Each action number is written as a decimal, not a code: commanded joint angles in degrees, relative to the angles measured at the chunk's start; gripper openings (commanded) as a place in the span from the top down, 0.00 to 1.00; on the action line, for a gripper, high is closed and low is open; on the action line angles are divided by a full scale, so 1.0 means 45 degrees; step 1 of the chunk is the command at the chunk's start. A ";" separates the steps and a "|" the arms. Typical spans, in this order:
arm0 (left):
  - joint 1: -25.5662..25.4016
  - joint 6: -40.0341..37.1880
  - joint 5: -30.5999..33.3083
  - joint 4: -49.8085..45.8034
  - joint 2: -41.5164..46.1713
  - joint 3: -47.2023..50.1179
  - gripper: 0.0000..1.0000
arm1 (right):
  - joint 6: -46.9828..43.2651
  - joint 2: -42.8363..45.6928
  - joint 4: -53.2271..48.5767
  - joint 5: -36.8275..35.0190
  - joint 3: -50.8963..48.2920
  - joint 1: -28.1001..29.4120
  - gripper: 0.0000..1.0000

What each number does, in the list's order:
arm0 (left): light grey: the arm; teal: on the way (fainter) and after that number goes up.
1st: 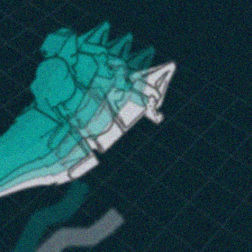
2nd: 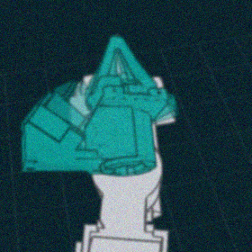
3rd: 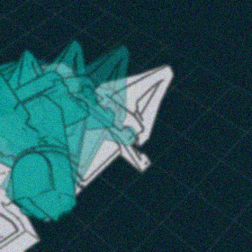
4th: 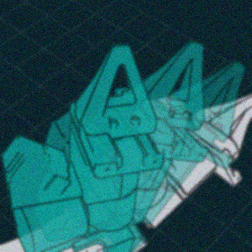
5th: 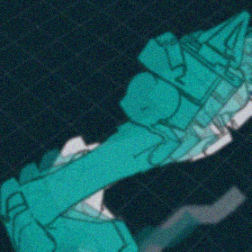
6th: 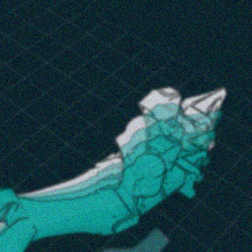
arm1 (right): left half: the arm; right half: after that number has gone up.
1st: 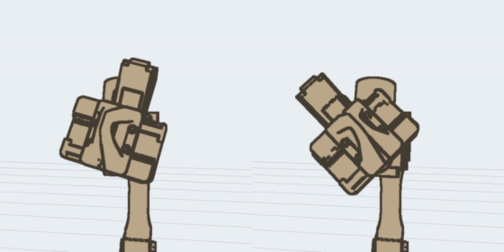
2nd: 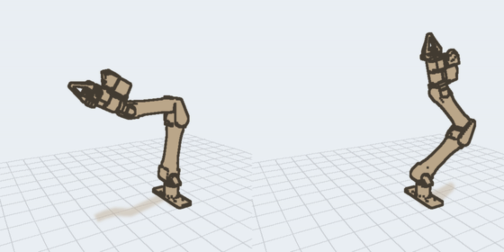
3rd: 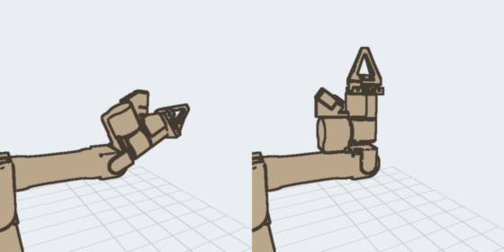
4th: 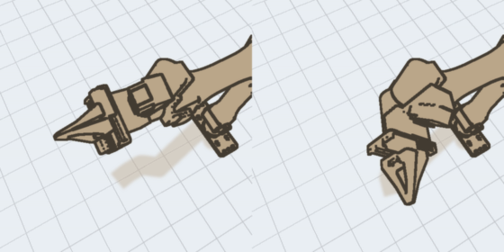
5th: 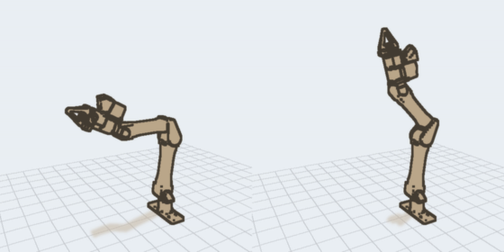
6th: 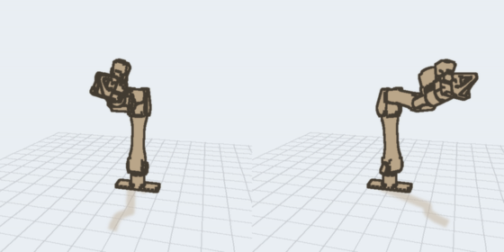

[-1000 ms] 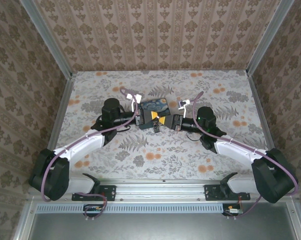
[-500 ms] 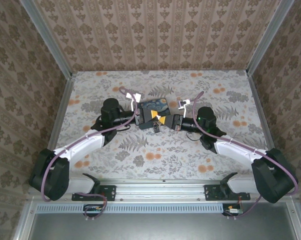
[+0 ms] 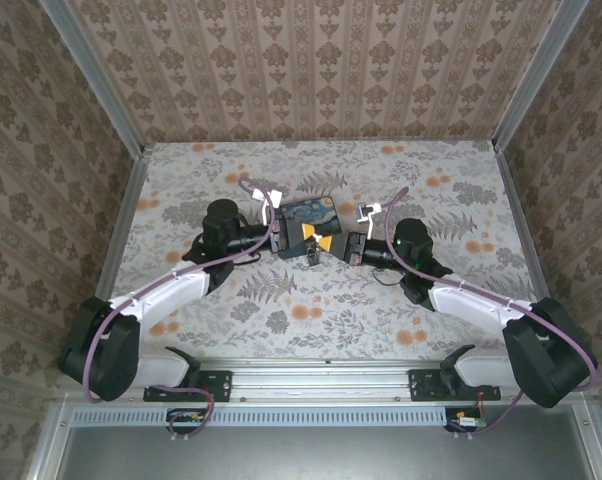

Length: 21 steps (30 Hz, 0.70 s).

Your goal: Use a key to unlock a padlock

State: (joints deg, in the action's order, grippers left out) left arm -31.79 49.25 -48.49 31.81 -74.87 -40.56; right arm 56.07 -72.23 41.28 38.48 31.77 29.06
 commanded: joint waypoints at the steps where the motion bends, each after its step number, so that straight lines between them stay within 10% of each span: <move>1: 0.0645 -0.0349 -0.0094 -0.0826 0.0232 -0.0039 0.59 | -0.1195 0.0572 -0.1838 -0.0991 0.0225 -0.0012 1.00; 5: 0.0984 -0.3070 0.0919 -0.5364 0.0973 -0.1195 0.39 | -0.2839 0.0713 -0.5170 -0.1519 0.0917 -0.0164 1.00; 10: -0.0064 -0.5013 0.5881 -1.2142 0.0391 -0.3552 0.28 | -0.4201 0.1062 -0.7758 -0.2089 0.1238 -0.0807 1.00; 21: -0.4050 -0.0209 1.2959 -1.1427 -0.2726 -0.3301 0.24 | -0.5926 0.1386 -1.1266 -0.3655 0.1197 -0.2058 1.00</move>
State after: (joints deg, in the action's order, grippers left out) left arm -48.23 42.28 -1.85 -18.90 -83.66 -53.76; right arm 32.47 -67.53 -4.14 24.97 36.62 19.97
